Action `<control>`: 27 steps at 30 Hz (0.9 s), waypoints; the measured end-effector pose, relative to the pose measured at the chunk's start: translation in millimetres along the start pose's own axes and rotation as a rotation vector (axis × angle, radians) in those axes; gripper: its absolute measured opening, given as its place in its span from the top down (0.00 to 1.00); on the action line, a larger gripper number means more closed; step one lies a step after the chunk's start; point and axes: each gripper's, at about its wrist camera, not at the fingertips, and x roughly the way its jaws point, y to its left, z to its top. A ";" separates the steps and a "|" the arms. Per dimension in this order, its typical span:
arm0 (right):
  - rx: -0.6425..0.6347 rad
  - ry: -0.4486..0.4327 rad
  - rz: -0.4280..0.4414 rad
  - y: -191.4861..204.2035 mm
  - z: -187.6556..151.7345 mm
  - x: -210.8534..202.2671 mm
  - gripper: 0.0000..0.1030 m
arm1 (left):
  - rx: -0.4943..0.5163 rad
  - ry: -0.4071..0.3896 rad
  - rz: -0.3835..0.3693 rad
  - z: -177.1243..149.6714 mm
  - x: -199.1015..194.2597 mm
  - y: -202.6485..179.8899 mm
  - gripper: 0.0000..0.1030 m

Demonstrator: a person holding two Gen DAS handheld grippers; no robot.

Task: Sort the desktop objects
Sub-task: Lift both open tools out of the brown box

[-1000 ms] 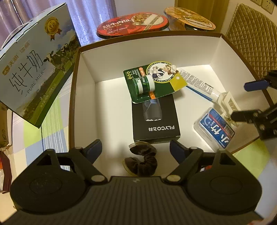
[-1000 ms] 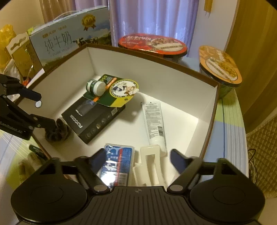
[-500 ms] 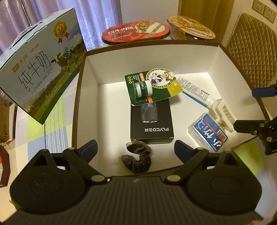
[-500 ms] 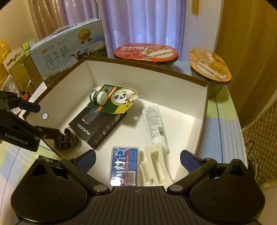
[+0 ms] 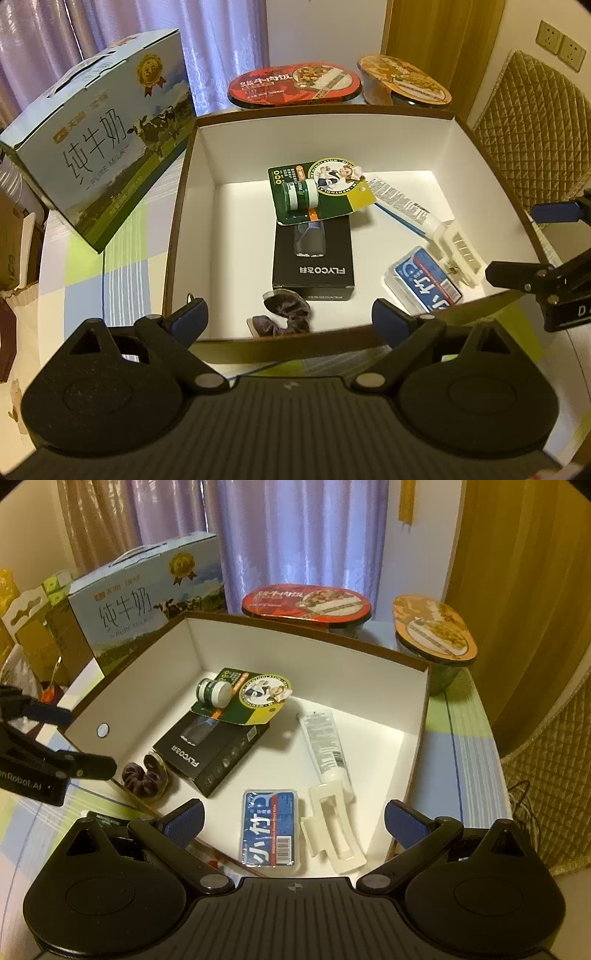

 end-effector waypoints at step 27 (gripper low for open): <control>0.114 -0.138 -0.006 24.3 -61.1 -80.4 0.02 | -0.178 -0.116 0.023 -104.6 -100.2 23.4 0.09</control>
